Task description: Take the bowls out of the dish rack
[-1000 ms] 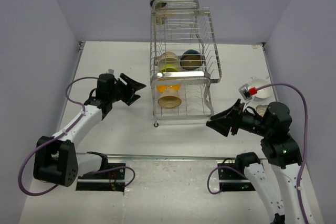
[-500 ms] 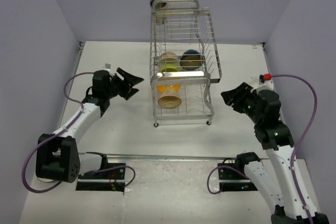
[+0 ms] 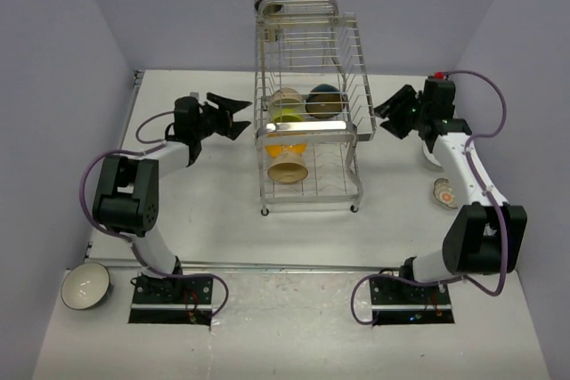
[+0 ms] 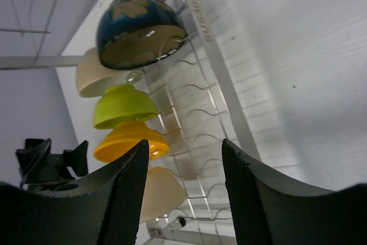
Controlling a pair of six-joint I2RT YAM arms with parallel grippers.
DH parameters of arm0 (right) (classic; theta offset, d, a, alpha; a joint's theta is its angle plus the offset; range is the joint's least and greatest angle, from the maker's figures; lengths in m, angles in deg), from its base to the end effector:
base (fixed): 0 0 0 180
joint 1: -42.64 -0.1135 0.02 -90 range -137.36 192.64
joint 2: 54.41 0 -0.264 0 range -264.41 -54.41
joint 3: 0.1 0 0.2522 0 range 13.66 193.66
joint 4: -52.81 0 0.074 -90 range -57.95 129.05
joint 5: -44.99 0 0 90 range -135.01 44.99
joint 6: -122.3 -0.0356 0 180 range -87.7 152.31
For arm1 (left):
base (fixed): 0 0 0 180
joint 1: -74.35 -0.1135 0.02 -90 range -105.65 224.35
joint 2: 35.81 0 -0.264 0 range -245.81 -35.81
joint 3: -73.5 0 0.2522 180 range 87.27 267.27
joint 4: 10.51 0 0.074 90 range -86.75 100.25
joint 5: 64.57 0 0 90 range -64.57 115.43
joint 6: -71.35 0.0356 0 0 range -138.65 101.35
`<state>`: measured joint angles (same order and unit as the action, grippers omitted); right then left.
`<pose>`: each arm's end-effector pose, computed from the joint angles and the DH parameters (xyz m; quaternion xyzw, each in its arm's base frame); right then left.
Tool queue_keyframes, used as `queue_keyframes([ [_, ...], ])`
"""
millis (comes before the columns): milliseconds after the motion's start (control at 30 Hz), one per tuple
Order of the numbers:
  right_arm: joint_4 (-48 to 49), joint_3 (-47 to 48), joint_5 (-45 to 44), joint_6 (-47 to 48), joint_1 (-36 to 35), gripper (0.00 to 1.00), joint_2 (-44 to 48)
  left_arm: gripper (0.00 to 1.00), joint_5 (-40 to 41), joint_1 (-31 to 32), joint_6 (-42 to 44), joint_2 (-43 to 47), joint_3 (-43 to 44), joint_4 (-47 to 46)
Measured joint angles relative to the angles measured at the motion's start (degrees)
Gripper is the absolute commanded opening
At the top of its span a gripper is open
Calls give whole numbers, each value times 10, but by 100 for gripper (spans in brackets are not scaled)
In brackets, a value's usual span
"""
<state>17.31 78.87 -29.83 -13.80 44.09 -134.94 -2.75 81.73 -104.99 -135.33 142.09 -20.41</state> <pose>0.3153 0.0013 0.3017 0.3038 0.8358 0.2772 0.3638 0.3731 -0.0653 0.2064 -0.4019 0.7047 -0.5379 0.2291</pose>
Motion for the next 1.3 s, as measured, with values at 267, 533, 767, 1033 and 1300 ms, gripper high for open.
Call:
queue_keyframes([
  [267,-17,252,134,-68,0,55,-136,67,18,-1,-116,-30,123,-30],
  [533,167,178,234,-286,-9,55,-178,68,45,-1,-182,-53,207,-33],
  [767,354,114,251,-414,-44,54,-222,68,46,-1,-193,-75,207,-17],
  [1033,423,64,211,-457,-79,54,-233,68,44,4,-189,-76,203,-8],
  [1300,417,-14,143,-449,-76,54,-214,68,40,5,-174,-76,195,12],
])
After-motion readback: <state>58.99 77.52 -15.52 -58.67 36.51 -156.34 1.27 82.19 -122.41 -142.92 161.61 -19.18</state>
